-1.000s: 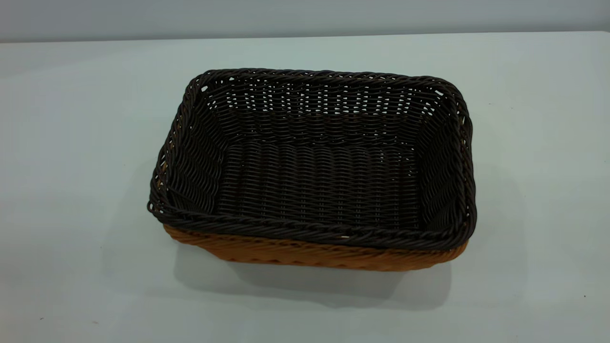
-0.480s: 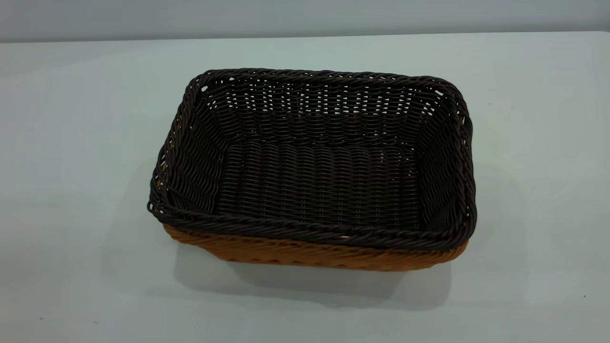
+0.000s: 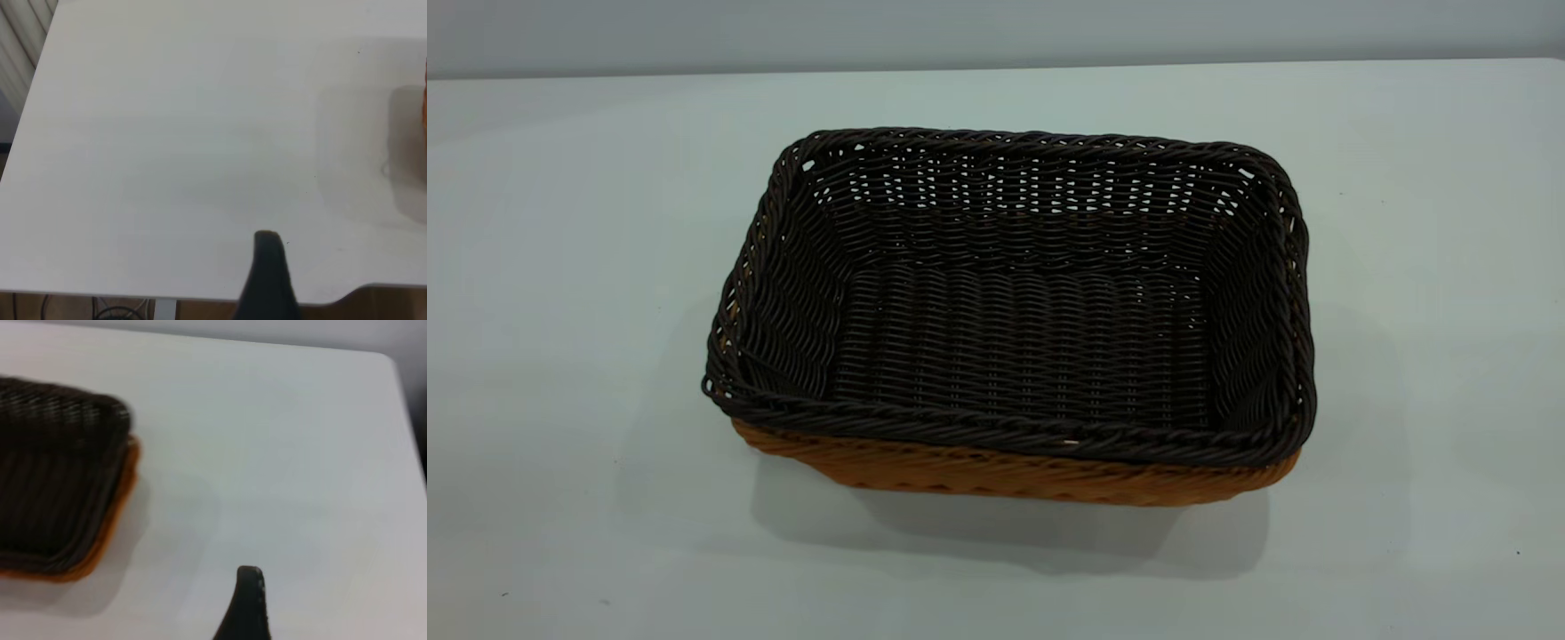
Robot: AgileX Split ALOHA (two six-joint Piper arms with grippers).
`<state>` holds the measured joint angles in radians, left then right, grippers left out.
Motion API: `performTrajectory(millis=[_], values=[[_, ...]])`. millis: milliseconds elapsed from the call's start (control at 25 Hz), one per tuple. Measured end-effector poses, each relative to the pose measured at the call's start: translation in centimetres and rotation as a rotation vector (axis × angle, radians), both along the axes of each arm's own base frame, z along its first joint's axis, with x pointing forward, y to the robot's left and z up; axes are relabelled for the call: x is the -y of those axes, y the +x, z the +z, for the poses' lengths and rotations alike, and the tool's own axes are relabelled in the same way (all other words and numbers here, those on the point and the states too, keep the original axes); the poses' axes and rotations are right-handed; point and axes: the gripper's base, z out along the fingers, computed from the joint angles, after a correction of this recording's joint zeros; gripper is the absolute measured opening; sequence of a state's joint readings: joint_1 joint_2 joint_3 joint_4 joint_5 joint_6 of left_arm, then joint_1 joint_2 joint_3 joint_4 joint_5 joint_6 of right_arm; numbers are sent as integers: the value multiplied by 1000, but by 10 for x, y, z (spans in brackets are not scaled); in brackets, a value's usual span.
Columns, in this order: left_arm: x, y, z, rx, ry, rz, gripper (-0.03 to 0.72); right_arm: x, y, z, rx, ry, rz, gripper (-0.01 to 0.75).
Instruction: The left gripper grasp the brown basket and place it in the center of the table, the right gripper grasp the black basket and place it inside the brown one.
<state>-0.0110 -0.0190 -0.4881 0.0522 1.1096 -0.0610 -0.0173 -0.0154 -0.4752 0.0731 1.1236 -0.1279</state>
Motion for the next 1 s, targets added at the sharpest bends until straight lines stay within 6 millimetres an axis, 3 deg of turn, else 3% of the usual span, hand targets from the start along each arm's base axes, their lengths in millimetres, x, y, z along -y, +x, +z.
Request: performTrajectory(millis=[200,1000], values=[[0,0,0,0,0,0,524,4,0,0,-1,16,-82,584],[0,0,0,0,-1,1,524,5,0,0,-1,15,-86,584]])
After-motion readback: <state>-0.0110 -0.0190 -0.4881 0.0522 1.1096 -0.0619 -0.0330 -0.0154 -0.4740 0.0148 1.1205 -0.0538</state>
